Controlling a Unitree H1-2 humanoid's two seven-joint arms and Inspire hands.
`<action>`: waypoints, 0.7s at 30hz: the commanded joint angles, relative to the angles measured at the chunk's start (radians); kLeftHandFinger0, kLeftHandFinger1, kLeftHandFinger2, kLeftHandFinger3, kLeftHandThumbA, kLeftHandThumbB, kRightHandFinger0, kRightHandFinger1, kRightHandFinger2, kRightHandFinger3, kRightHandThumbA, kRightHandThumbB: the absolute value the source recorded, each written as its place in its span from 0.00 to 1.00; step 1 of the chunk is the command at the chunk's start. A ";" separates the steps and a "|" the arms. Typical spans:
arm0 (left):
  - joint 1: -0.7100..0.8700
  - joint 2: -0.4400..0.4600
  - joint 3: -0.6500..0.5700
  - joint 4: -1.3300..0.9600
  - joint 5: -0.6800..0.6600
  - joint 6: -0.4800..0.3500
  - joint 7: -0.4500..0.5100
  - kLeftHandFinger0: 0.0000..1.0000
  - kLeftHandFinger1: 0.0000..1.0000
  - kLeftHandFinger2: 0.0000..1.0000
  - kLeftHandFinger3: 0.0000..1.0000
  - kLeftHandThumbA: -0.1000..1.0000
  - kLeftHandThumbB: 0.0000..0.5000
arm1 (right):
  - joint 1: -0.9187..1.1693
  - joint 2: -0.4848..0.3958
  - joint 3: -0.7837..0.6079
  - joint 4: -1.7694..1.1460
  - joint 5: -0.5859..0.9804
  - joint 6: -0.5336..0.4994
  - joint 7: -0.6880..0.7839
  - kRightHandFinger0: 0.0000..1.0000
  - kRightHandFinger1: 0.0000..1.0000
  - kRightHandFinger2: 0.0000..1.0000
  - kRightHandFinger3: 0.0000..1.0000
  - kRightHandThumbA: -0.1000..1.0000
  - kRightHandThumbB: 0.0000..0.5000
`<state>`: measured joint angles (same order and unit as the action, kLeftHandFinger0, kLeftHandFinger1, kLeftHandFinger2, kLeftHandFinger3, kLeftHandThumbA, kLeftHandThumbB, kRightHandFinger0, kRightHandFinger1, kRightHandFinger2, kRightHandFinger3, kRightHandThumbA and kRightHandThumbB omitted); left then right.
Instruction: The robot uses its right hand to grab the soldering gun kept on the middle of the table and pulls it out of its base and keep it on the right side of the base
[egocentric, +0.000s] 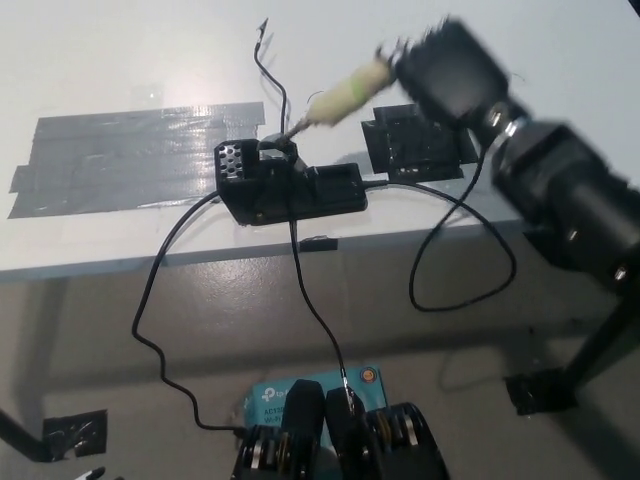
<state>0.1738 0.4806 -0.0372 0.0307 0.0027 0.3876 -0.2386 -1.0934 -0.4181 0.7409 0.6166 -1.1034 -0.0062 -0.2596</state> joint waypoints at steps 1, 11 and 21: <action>0.000 0.040 0.003 -0.035 0.013 0.019 -0.027 0.90 0.79 1.00 1.00 0.75 0.32 | -0.142 -0.047 -0.067 -0.006 -0.035 -0.027 -0.125 0.00 0.00 0.10 0.46 0.00 0.42; 0.006 0.044 0.006 -0.034 0.017 0.021 -0.035 0.91 0.80 1.00 1.00 0.77 0.37 | -0.109 -0.092 -0.163 -0.041 0.010 -0.046 -0.034 0.00 0.00 0.19 0.42 0.00 0.54; 0.013 0.027 0.013 -0.036 0.015 0.015 -0.024 0.88 0.77 1.00 1.00 0.75 0.36 | 0.037 -0.111 -0.204 -0.073 -0.018 0.068 0.126 0.00 0.00 0.04 0.26 0.04 0.31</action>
<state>0.1803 0.4928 -0.0362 0.0224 0.0101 0.4043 -0.2596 -1.0285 -0.5017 0.5645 0.5681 -1.1056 -0.0065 -0.1984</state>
